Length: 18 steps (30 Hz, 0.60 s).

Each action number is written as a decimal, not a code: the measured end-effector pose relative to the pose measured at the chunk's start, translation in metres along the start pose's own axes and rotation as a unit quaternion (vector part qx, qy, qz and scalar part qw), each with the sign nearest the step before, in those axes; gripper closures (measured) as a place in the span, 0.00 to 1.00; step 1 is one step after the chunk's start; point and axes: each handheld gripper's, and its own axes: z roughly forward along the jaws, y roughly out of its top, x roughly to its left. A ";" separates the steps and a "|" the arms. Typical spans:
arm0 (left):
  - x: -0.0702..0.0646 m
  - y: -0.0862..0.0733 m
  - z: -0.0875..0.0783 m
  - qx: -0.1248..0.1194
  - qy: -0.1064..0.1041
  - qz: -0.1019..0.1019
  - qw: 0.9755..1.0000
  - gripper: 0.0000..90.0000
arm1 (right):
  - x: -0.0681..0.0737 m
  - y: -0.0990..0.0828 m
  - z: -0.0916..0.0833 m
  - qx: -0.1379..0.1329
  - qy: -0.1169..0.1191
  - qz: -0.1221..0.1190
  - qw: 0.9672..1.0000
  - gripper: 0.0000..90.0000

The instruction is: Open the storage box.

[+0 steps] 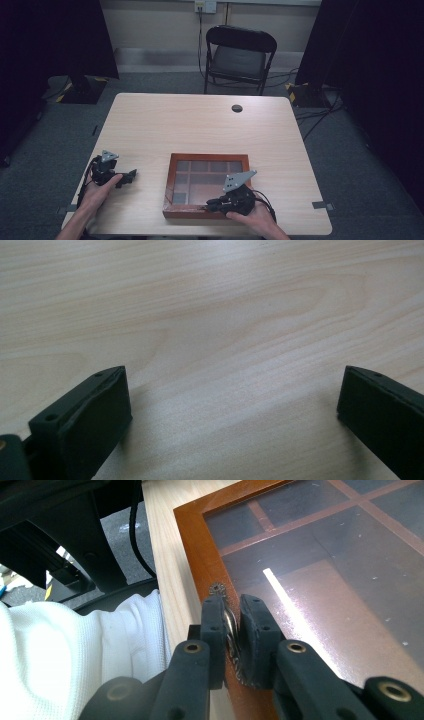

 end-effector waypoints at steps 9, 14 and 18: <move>0.000 0.000 -0.002 0.002 0.004 -0.010 1.000 0.04 | 0.000 0.002 0.000 0.003 0.004 -0.007 1.000 0.91; -0.001 0.000 -0.002 0.004 0.007 -0.008 1.000 0.04 | 0.000 0.004 -0.001 -0.001 0.006 -0.008 1.000 0.92; -0.002 0.000 -0.003 0.005 0.007 -0.007 1.000 0.05 | 0.000 0.005 -0.004 -0.009 0.008 -0.005 1.000 0.92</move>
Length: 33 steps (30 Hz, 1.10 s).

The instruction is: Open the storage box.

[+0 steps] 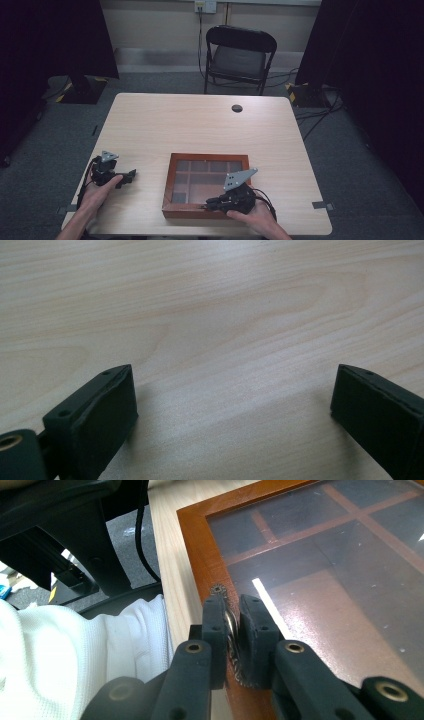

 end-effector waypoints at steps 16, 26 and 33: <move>-0.004 0.002 -0.004 0.003 -0.010 0.013 1.000 0.17 | -0.001 0.014 -0.011 -0.008 0.008 -0.007 1.000 0.92; -0.023 0.008 -0.018 -0.029 -0.053 0.027 0.998 0.19 | -0.001 0.023 -0.017 -0.006 0.009 -0.010 1.000 0.92; -0.049 0.012 -0.029 -0.059 -0.101 0.067 0.991 0.19 | -0.001 0.029 -0.021 -0.006 0.007 -0.014 1.000 0.92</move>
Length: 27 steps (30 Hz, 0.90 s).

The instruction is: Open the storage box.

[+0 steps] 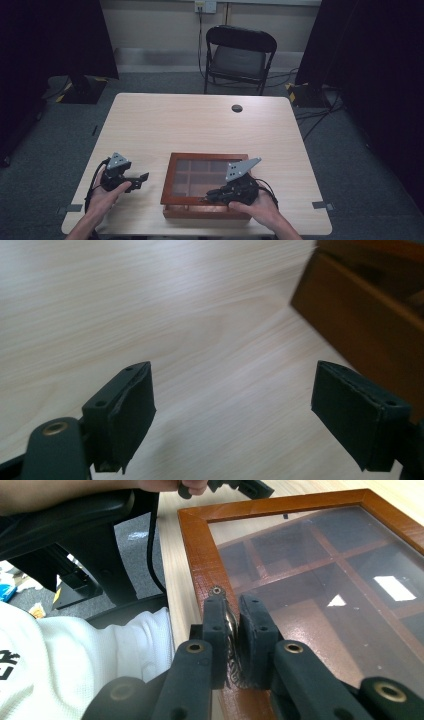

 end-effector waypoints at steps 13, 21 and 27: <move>-0.033 0.010 -0.009 -0.036 -0.081 0.014 0.996 0.19 | -0.004 0.018 -0.011 0.003 0.004 -0.003 1.000 0.92; -0.057 0.014 -0.011 -0.041 -0.117 0.038 0.992 0.19 | -0.005 0.020 -0.012 0.003 0.007 0.001 1.000 0.92; -0.067 0.016 -0.010 -0.045 -0.127 0.060 0.989 0.19 | -0.006 0.021 -0.013 0.002 0.008 0.000 1.000 0.92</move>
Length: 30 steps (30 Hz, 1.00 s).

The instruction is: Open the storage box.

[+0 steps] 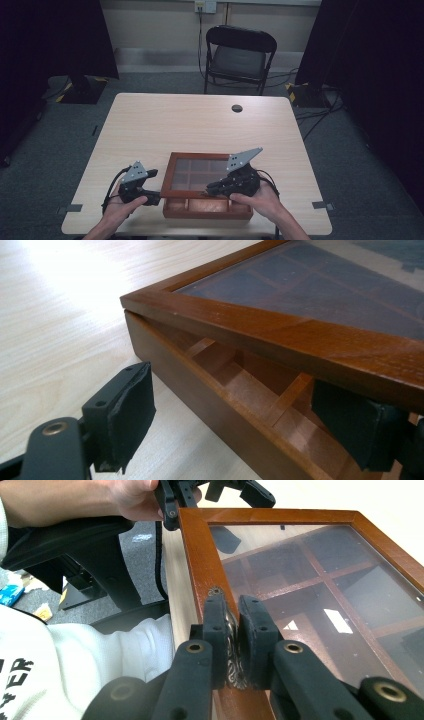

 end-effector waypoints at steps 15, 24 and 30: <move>0.001 0.004 -0.002 -0.011 0.004 0.002 1.000 0.18 | 0.003 -0.006 -0.022 -0.034 -0.032 -0.005 0.999 0.70; 0.002 0.009 -0.003 -0.019 0.001 0.001 1.000 0.20 | 0.000 -0.030 -0.043 -0.065 -0.069 0.023 0.995 0.42; 0.003 0.012 -0.004 -0.023 0.002 -0.005 1.000 0.20 | -0.004 -0.041 -0.047 -0.073 -0.089 0.040 0.993 0.28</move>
